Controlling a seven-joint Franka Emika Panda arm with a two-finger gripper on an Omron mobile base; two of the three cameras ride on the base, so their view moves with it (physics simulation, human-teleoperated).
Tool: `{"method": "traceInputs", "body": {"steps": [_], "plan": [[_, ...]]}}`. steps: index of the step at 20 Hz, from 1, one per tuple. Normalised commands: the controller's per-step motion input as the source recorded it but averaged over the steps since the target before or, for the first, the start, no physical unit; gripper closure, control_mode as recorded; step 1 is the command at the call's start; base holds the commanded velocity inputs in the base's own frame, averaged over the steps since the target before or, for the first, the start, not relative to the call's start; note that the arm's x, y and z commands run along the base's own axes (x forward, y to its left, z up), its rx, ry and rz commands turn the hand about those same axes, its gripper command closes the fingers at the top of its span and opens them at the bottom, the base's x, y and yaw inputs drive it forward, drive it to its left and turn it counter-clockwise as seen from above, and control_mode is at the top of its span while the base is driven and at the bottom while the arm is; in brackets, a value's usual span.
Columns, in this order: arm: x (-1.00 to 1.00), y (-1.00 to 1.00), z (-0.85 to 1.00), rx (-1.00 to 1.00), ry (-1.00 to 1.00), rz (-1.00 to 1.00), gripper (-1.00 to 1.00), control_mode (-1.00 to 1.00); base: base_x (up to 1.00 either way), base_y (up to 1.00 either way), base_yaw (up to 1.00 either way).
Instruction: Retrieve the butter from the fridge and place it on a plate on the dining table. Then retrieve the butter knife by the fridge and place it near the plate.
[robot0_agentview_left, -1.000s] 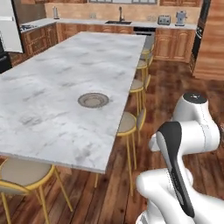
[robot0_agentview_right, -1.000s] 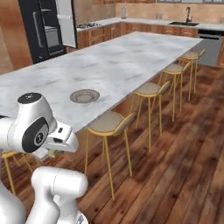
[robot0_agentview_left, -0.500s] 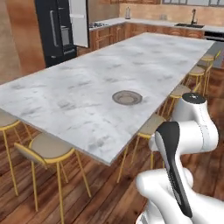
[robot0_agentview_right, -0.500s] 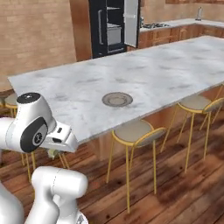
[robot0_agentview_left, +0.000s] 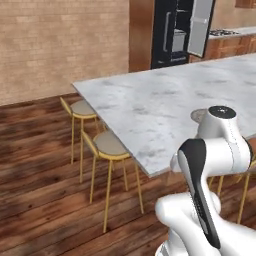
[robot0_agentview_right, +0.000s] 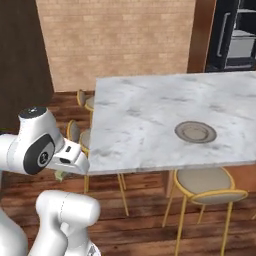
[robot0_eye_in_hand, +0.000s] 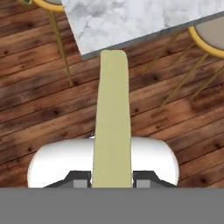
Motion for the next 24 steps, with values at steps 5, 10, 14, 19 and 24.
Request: {"method": "traceInputs", "body": {"steps": [5,10,14,19,24], "plan": [[0.00,0.00,0.00,0.00,0.00,0.00,1.00,1.00,-0.15,-0.86,0.56],[0.00,0.00,0.00,0.00,0.00,0.00,1.00,1.00,-0.10,-1.00,0.19],[0.00,0.00,0.00,0.00,0.00,0.00,1.00,1.00,0.00,-1.00,0.05],[0.00,0.00,0.00,0.00,0.00,0.00,1.00,1.00,0.00,-1.00,0.00],[0.00,0.00,0.00,0.00,0.00,0.00,1.00,1.00,0.00,-0.79,0.00]]}}
